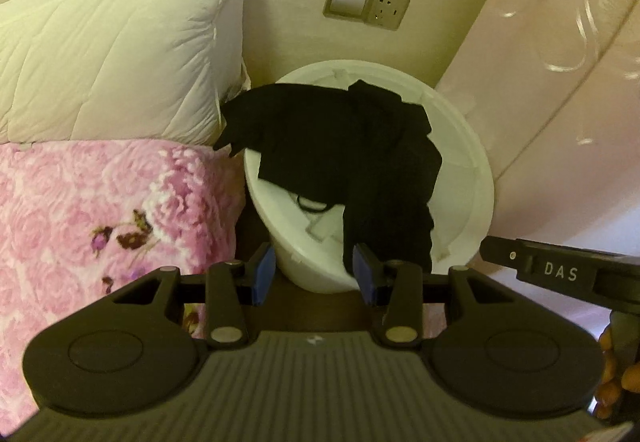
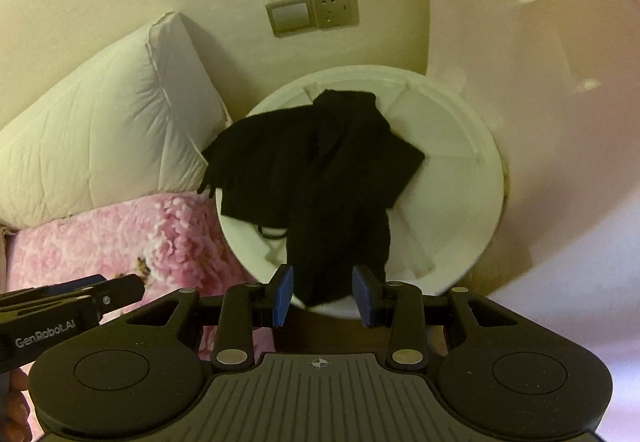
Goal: Fold clothes
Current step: 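Reach both grippers toward the black clothes in the white basket, then grasp the black garment with the right gripper while the left gripper grasps it too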
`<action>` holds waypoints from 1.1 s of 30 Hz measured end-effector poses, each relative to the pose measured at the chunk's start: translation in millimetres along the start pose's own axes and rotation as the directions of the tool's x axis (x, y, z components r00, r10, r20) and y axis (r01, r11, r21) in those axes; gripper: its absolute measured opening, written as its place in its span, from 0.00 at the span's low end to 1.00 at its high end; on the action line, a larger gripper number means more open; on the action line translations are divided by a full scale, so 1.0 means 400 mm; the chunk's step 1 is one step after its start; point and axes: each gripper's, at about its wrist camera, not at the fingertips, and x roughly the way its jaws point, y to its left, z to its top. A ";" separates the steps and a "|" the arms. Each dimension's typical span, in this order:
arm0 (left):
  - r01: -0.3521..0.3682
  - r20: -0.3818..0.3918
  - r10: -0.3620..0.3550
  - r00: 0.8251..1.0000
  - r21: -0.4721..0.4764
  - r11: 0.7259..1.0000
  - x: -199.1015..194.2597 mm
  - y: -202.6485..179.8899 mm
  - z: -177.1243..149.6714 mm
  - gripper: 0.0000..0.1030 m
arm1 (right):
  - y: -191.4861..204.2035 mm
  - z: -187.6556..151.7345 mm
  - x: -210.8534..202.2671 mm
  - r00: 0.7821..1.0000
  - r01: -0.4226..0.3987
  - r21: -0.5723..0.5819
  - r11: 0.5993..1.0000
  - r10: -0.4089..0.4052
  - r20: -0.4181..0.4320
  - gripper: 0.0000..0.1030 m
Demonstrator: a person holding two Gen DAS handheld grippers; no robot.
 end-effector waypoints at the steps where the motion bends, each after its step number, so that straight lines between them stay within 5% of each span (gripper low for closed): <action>1: 0.000 0.001 0.000 1.000 -0.007 1.000 0.009 -0.004 0.012 0.37 | -0.004 0.015 0.007 1.000 -0.001 -0.004 1.000 0.001 0.000 0.36; 15: -0.019 -0.034 0.017 0.999 -0.067 0.998 0.197 -0.019 0.115 0.38 | -0.090 0.139 0.158 0.999 -0.020 -0.011 1.000 0.020 -0.041 0.36; 23: -0.056 -0.069 0.054 0.996 -0.016 0.998 0.389 -0.015 0.138 0.38 | -0.194 0.167 0.336 0.993 -0.078 0.145 0.986 0.090 -0.077 0.36; 25: -0.068 -0.086 0.069 0.994 0.010 0.998 0.442 -0.015 0.143 0.38 | -0.216 0.172 0.382 0.991 -0.078 0.189 0.979 0.097 -0.094 0.77; 29: -0.055 -0.139 0.049 0.989 -0.045 0.997 0.527 0.012 0.147 0.38 | -0.251 0.191 0.460 0.990 -0.083 0.278 0.957 0.112 -0.089 0.81; 33: -0.008 -0.162 -0.033 0.986 -0.250 0.968 0.583 0.064 0.149 0.38 | -0.268 0.210 0.522 0.989 -0.092 0.328 0.940 0.123 -0.077 0.81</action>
